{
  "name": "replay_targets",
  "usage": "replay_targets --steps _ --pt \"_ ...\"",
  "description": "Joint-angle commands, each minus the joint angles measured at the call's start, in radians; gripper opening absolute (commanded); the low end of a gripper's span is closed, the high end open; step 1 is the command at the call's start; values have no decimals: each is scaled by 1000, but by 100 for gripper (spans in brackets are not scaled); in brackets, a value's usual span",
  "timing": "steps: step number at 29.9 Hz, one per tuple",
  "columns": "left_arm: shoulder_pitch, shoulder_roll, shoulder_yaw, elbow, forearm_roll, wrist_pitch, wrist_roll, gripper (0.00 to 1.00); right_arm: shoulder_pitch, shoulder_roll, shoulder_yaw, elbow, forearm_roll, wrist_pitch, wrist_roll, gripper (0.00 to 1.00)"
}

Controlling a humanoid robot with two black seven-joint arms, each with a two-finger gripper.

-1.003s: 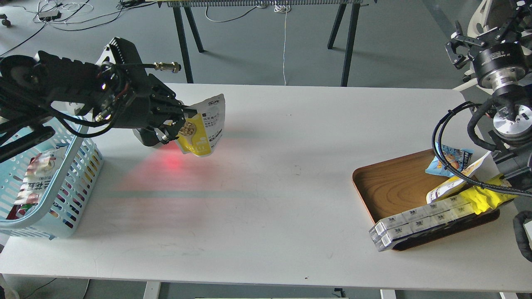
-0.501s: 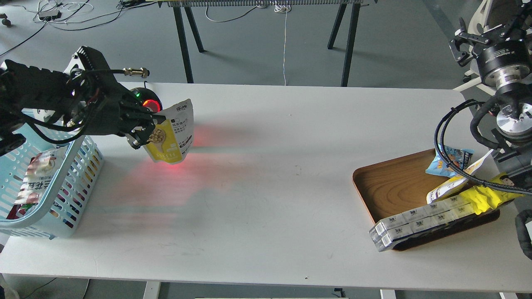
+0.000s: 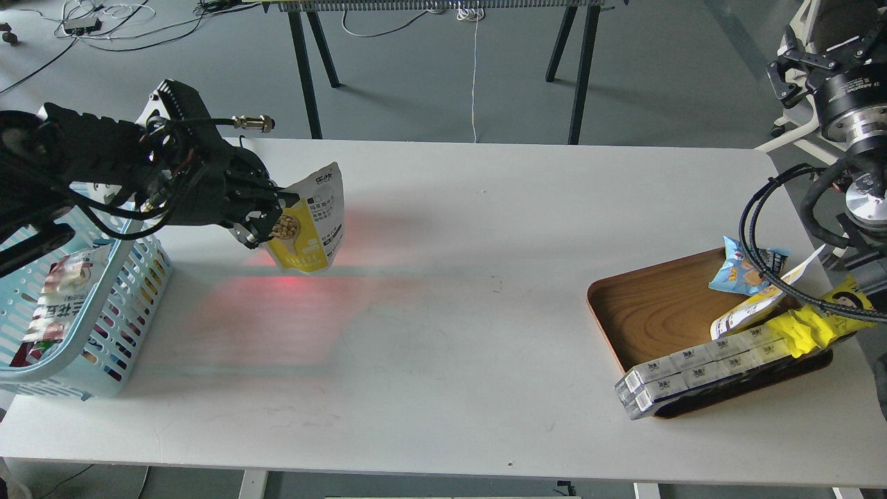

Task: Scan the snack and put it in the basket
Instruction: 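Hold the packet's barcode over the scanner with the left gripper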

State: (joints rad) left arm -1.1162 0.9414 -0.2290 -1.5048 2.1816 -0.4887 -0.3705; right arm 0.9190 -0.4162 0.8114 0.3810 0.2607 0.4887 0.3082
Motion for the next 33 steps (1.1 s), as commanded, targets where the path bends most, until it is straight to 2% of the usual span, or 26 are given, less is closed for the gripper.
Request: replay_targets --steps 1,7,23,33 --pt "-1 -3 -3 5 0 0 4 0 0 -12 -1 1 0 0 0 99" --pt "-27 -33 -21 9 0 0 2 0 -2 -18 -1 3 0 0 0 99" --pt "-36 -24 -59 41 0 0 -8 0 -3 -27 0 3 0 0 8 99" --pt "-14 -38 -44 152 0 0 -8 0 -6 -27 0 7 0 0 9 99"
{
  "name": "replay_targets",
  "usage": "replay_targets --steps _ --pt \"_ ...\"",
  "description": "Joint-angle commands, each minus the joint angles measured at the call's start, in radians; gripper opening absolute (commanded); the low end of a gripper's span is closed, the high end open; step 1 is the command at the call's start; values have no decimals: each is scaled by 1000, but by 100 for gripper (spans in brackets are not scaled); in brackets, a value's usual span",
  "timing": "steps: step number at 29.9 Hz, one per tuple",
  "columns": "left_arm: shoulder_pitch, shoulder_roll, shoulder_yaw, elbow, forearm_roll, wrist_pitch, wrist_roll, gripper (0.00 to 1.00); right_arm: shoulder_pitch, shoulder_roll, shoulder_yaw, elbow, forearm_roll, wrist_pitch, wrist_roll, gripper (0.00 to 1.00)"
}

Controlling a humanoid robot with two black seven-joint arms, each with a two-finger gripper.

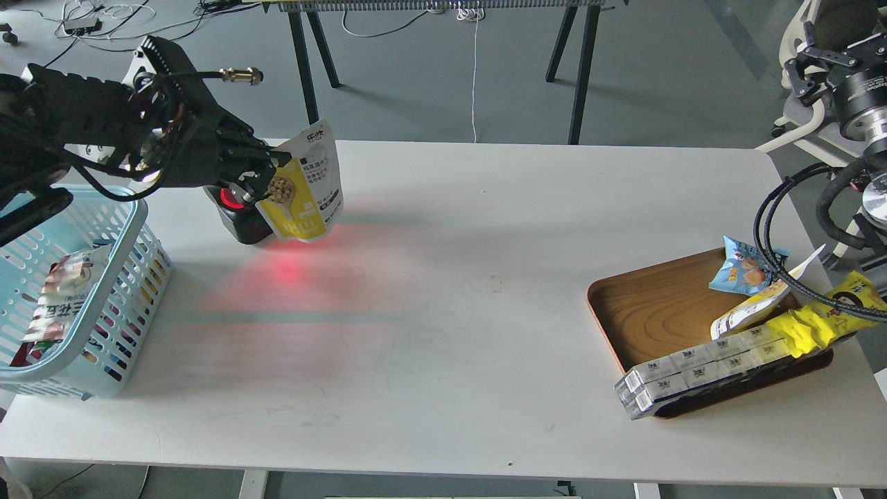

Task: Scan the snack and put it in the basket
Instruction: 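Hold the packet's barcode over the scanner with the left gripper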

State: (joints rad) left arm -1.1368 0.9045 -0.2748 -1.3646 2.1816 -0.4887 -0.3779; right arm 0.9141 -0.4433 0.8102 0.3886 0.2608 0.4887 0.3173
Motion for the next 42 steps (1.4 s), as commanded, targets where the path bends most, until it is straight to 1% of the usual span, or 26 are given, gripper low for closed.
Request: replay_targets --steps 1,14,23,28,42 --pt "14 -1 2 12 0 0 -1 0 -1 0 0 1 0 0 0 99" --pt "46 -24 3 -7 0 0 -1 0 -1 0 1 1 0 0 0 99" --pt "49 -12 2 -128 0 0 -1 0 -4 -6 4 1 0 0 2 100" --pt "42 -10 0 -156 0 0 -1 0 -9 -8 4 1 0 0 8 100" --pt "35 -9 -9 -157 0 0 -4 0 -21 -8 12 1 0 0 9 100"
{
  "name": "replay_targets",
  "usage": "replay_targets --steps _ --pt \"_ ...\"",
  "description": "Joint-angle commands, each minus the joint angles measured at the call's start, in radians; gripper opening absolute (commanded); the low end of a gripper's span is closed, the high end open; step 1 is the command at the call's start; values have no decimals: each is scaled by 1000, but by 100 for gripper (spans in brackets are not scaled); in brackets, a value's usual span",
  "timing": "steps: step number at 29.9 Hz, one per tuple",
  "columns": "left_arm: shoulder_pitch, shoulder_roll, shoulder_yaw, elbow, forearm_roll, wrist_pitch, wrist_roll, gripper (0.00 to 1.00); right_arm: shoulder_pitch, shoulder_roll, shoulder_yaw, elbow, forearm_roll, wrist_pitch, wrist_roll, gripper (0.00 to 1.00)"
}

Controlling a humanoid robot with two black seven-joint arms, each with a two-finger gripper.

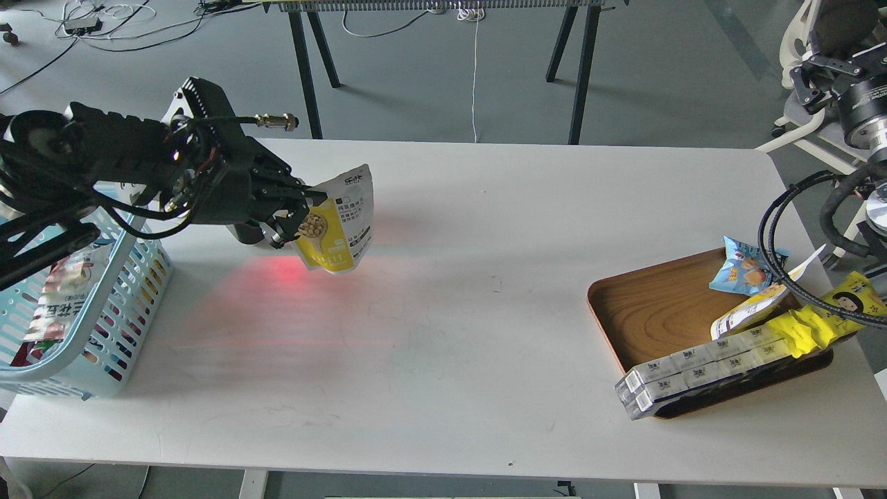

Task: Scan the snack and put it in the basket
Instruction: 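Hold the packet's barcode over the scanner with the left gripper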

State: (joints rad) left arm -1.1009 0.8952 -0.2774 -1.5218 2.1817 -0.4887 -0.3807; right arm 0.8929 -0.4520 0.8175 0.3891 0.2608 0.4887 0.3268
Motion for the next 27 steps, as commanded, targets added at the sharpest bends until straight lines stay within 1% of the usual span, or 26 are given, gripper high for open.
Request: replay_targets --steps 1,4,7,19,23,27 --pt "-2 2 -9 0 0 0 -3 0 0 -1 6 1 0 0 0 99" --pt "-20 10 -9 2 0 0 -29 0 -2 -1 6 1 0 0 0 100" --pt "-31 13 -9 3 0 0 -37 0 -5 -1 8 -1 0 0 -2 100" --pt "-22 7 0 41 0 0 -30 0 -6 -16 9 -1 1 0 0 100" --pt "-13 2 3 78 0 0 -24 0 -6 -17 9 1 1 0 0 100" --pt "-10 -1 1 117 0 0 -27 0 -6 -17 14 1 0 0 0 100"
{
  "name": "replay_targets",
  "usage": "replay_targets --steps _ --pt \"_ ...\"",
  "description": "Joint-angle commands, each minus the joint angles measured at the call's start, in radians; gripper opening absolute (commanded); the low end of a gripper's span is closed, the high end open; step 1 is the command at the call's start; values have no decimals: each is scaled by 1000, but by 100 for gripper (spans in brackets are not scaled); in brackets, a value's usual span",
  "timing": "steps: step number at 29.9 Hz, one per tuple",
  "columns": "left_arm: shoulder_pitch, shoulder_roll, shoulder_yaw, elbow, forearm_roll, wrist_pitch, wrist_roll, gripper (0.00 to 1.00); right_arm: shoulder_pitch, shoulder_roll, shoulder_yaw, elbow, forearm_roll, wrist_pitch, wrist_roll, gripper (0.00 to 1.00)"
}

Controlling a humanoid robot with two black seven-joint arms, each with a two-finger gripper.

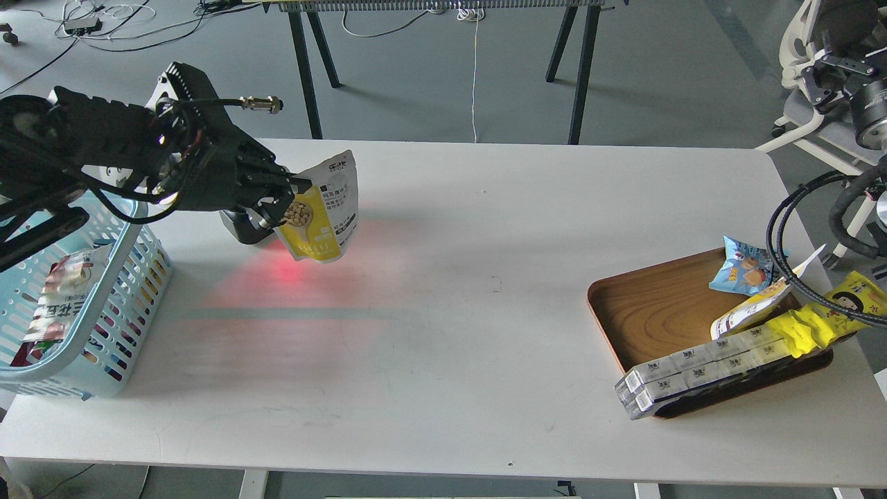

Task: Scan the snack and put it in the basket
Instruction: 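Hold the packet's barcode over the scanner with the left gripper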

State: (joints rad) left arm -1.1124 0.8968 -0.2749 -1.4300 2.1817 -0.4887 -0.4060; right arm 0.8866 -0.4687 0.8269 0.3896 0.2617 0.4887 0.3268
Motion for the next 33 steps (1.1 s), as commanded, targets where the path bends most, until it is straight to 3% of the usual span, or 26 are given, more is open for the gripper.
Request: replay_targets --steps 1,21,33 --pt "2 -4 -1 31 0 4 -4 0 0 -1 6 0 1 0 0 100" --pt "23 -35 3 94 0 30 -10 0 0 -1 6 0 -1 0 0 100" --pt "25 19 -13 -29 0 22 -14 0 0 -1 8 -1 1 0 0 100"
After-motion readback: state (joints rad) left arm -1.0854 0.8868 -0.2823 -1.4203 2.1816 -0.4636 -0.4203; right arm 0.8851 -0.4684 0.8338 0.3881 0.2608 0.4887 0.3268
